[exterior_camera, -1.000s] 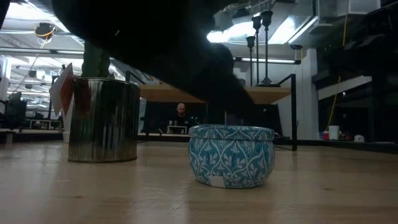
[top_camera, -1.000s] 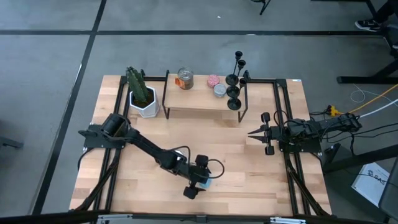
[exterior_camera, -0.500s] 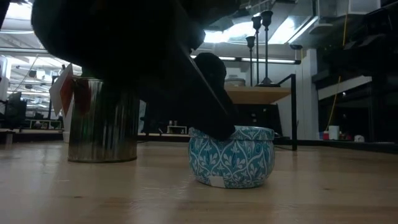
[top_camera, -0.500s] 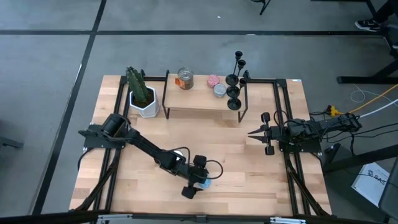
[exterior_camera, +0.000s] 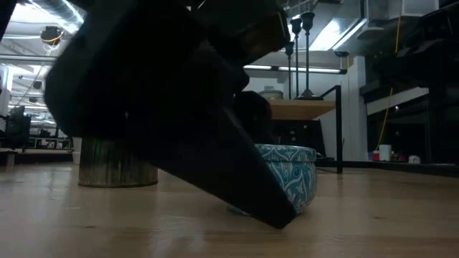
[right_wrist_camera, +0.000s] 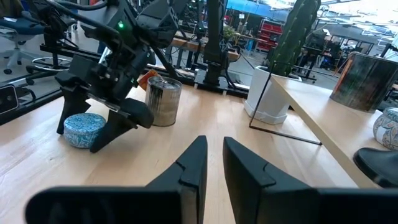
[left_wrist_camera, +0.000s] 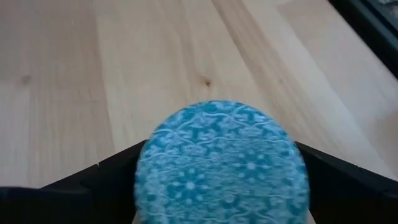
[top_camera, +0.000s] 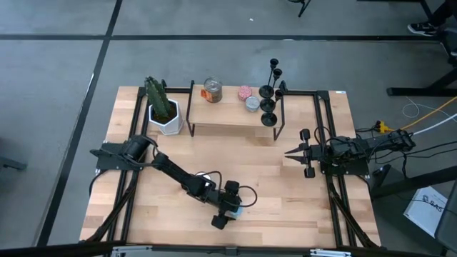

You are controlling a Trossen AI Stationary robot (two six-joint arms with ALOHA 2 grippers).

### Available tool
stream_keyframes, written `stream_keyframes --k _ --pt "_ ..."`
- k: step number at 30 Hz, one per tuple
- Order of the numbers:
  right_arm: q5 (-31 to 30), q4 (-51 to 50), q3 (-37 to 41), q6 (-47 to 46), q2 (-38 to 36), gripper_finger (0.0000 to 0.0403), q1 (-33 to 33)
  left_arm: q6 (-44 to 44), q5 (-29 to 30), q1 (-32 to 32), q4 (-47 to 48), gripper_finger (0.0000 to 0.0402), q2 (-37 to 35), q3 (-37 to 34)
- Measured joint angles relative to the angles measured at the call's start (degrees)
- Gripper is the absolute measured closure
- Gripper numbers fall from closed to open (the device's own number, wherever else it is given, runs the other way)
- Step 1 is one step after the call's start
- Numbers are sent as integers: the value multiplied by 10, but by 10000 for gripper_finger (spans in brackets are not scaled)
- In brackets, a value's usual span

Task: Pick & Place candle stick holders
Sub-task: Put the blue scented candle on the shelf

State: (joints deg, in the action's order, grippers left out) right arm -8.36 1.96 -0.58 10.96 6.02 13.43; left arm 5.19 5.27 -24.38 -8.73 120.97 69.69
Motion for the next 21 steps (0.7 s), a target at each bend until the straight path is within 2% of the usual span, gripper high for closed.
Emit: stream_keyframes --k 9,21 --pt "0 0 0 0 0 348 0 55 2 4 -2 108 0 0" --pt "0 0 0 0 0 348 0 111 -13 34 -2 110 -2 0"
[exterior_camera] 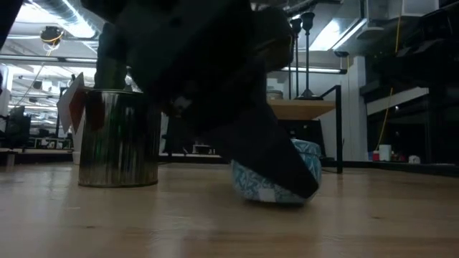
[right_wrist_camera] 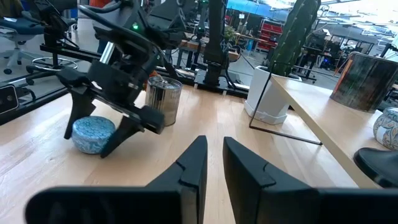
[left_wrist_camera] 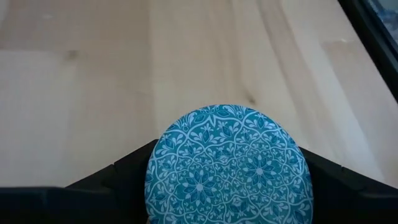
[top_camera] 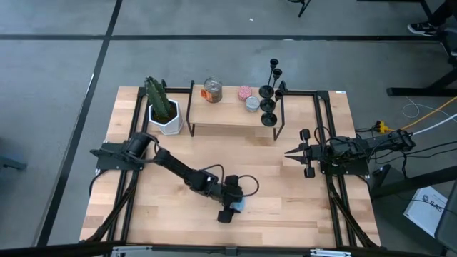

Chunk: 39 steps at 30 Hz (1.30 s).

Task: Pick & Place candle stick holders
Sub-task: Put the blue scented candle on the shelf

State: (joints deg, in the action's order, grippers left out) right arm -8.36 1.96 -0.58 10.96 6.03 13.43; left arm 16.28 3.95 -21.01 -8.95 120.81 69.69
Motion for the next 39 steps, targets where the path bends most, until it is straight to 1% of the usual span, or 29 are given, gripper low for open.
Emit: stream_keyframes --k 7,12,13,19,21,23,25,30,32,39 --pt "0 0 0 0 0 348 0 20 -8 34 9 110 -2 6" --pt "0 0 0 0 0 348 0 20 -2 63 25 110 -11 35" --pt "0 0 0 0 0 348 0 20 -3 69 35 110 -12 45" --pt "0 0 0 0 0 348 0 6 -2 96 163 110 -32 109" --pt "0 0 0 0 0 348 0 -3 0 105 181 110 -34 135" --pt "0 0 0 0 0 348 0 -14 6 110 224 110 -44 151" --pt "0 0 0 0 0 348 0 -26 7 116 236 110 -46 177" --pt "-2 2 0 0 4 348 1 -59 11 128 311 110 -65 226" --pt "-2 -1 0 0 7 348 1 -69 13 134 317 110 -71 241" --pt "20 -3 0 0 10 348 1 -86 42 155 382 110 -110 263"
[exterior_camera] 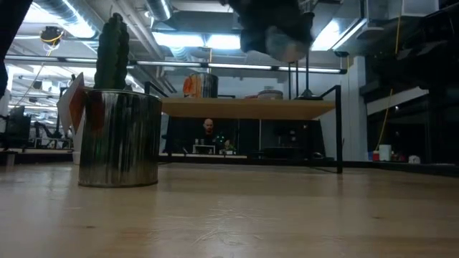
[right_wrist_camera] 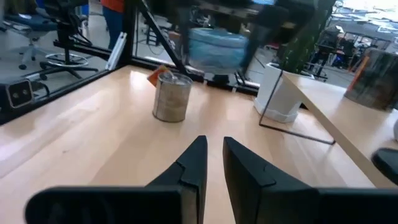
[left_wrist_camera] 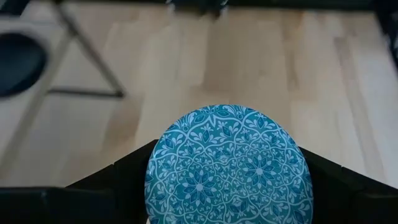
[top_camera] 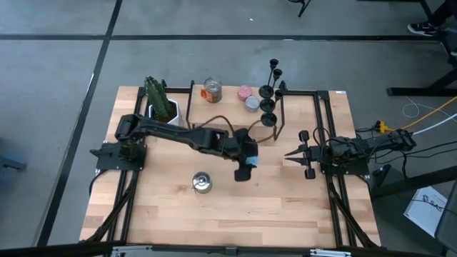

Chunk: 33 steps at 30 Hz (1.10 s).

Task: Pick & Place candle stick holders
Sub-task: Put the blue scented candle on the shelf

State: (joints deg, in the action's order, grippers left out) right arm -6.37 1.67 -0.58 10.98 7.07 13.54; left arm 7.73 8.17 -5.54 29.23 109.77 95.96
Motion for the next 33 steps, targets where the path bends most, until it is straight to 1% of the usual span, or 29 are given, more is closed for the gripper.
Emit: stream_keyframes --k 6,12,30,33 --pt "11 -2 0 0 3 348 0 0 31 26 52 110 -36 0" --pt "6 -2 0 0 3 348 0 -5 27 54 57 110 -59 0" --pt "6 -2 0 0 3 348 0 67 10 130 70 110 -65 0" --pt "6 -2 0 0 3 348 0 69 29 144 70 110 -65 0"
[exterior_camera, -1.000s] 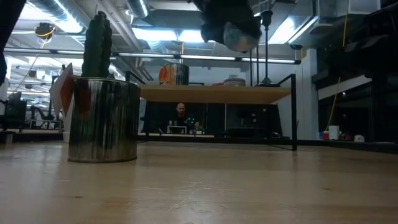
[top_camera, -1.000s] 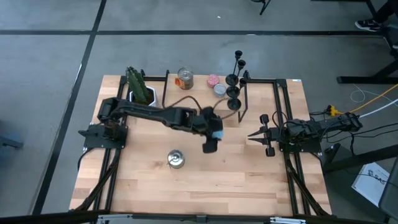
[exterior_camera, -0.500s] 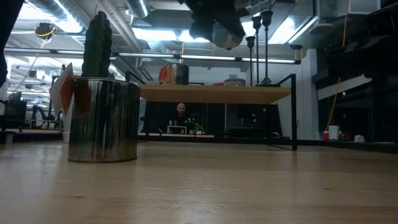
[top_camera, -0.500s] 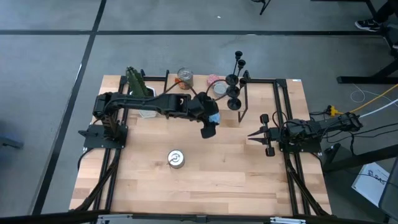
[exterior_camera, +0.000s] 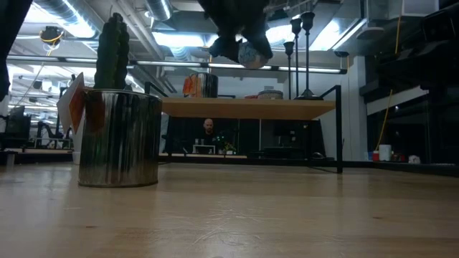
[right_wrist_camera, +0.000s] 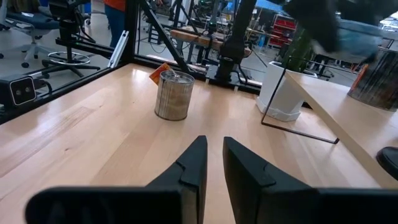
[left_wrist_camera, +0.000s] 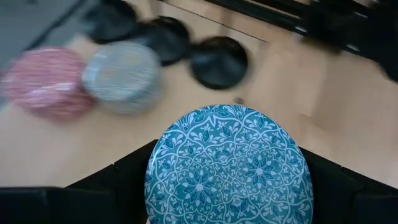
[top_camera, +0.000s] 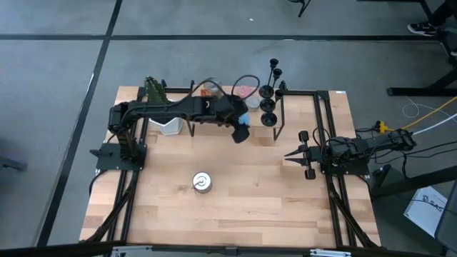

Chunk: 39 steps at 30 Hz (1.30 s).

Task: Pick & Place candle stick holders
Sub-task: Put the blue scented candle on the shelf

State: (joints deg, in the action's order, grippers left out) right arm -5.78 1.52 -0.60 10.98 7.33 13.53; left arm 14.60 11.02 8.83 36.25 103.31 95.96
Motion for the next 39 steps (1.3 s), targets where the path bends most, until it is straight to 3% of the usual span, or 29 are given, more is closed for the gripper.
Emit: stream_keyframes --k 6,22,39 --pt "0 0 0 0 0 348 0 53 53 32 -15 110 15 0" --pt "0 0 0 0 1 348 0 67 88 65 -30 106 58 -1" --pt "0 0 0 0 1 348 0 52 64 71 -20 103 78 0"
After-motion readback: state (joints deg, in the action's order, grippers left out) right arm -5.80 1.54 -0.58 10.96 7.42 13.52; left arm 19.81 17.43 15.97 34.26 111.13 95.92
